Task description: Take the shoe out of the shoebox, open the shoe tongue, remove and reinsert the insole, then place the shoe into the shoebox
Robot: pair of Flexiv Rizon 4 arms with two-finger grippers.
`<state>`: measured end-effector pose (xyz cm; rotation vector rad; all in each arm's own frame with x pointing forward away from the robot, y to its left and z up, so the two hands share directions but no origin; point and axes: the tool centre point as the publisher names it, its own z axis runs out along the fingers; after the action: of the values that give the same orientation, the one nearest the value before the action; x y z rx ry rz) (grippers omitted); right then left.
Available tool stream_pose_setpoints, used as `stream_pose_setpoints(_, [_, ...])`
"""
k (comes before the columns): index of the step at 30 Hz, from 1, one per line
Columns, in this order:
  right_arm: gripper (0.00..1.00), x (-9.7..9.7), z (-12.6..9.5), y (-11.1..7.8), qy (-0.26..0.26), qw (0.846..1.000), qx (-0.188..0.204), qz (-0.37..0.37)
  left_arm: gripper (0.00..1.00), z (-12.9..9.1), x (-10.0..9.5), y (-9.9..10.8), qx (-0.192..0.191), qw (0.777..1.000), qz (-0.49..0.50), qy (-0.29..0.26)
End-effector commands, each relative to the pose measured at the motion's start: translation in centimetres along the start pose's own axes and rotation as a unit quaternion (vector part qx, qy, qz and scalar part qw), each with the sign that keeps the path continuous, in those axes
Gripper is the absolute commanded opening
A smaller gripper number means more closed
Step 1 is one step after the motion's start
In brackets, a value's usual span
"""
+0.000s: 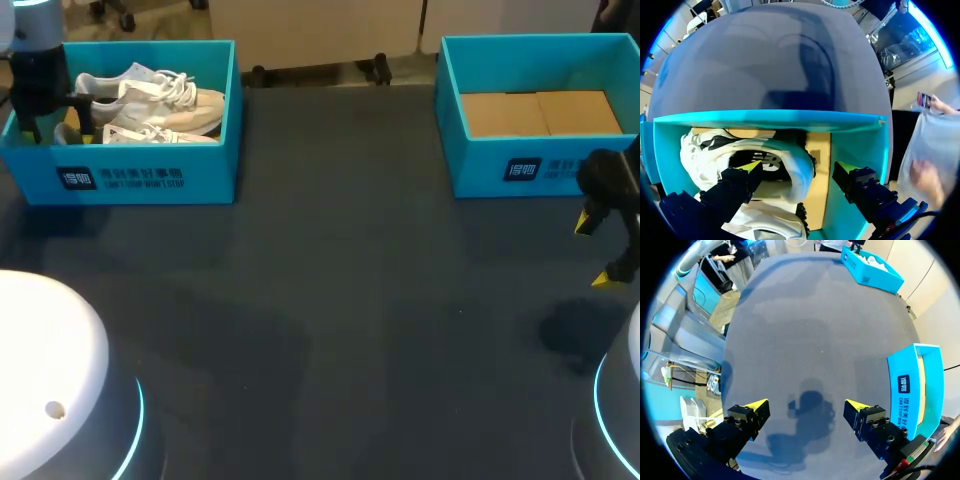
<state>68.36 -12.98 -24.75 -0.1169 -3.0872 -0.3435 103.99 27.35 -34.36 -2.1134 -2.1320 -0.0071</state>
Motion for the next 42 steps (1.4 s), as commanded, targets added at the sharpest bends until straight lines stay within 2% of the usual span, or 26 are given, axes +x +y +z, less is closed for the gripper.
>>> stream_pose_setpoints(1, [1.0, 0.0, 0.1, 0.0, 0.0, 1.0, 0.001, 0.0, 0.91, 1.0, 0.1, 0.1, 0.0, 1.0, -0.001, 0.003])
stream_pose_setpoints(4, [1.0, 0.0, 0.1, 0.0, 0.0, 1.0, 0.001, 0.0, 0.89, 1.5, 0.0, 0.1, -0.001, 1.0, -0.004, 0.006])
stream_pose_setpoints(9, [1.0, 0.0, 0.1, 0.0, 0.0, 1.0, 0.001, 0.0, 0.76, 2.2, -0.1, -0.3, 0.002, 1.0, 0.0, 0.01])
stream_pose_setpoints(13, [1.0, 0.0, 0.1, 0.0, 0.0, 1.0, 0.001, 0.0, 0.78, 2.7, -0.1, -0.5, -0.001, 1.0, -0.001, 0.014])
stream_pose_setpoints(16, [1.0, 0.0, 0.1, 0.0, 0.0, 1.0, 0.001, 0.0, 0.72, 3.0, -0.2, -0.4, 0.0, 1.0, -0.005, 0.015])
stream_pose_setpoints(19, [1.0, 0.0, 0.1, 0.0, 0.0, 1.0, 0.001, 0.0, 0.75, 3.3, -0.2, -0.3, 0.002, 1.0, -0.006, 0.017])
stream_pose_setpoints(21, [1.0, 0.0, 0.1, 0.0, 0.0, 1.0, 0.001, 0.0, 0.44, 3.5, -0.2, -0.2, 0.004, 1.0, -0.009, 0.019])
stream_pose_setpoints(22, [1.0, 0.0, 0.1, 0.0, 0.0, 1.0, 0.001, 0.0, 0.34, 3.6, -0.3, -0.2, 0.006, 1.0, -0.01, 0.019])
stream_pose_setpoints(23, [1.0, 0.0, 0.1, 0.0, 0.0, 1.0, 0.001, 0.0, 0.0, 3.7, -0.4, -0.2, 0.005, 1.0, -0.011, 0.02])
stream_pose_setpoints(29, [1.0, 0.0, 0.1, 0.0, 0.0, 1.0, 0.001, 0.0, 0.0, 3.8, -0.5, -0.1, 0.009, 0.999, -0.024, 0.03])
stream_pose_setpoints(42, [1.0, 0.0, 0.1, 0.0, 0.0, 1.0, 0.001, 0.0, 0.0, 2.1, -0.1, 0.1, 0.001, 0.998, -0.058, 0.038])
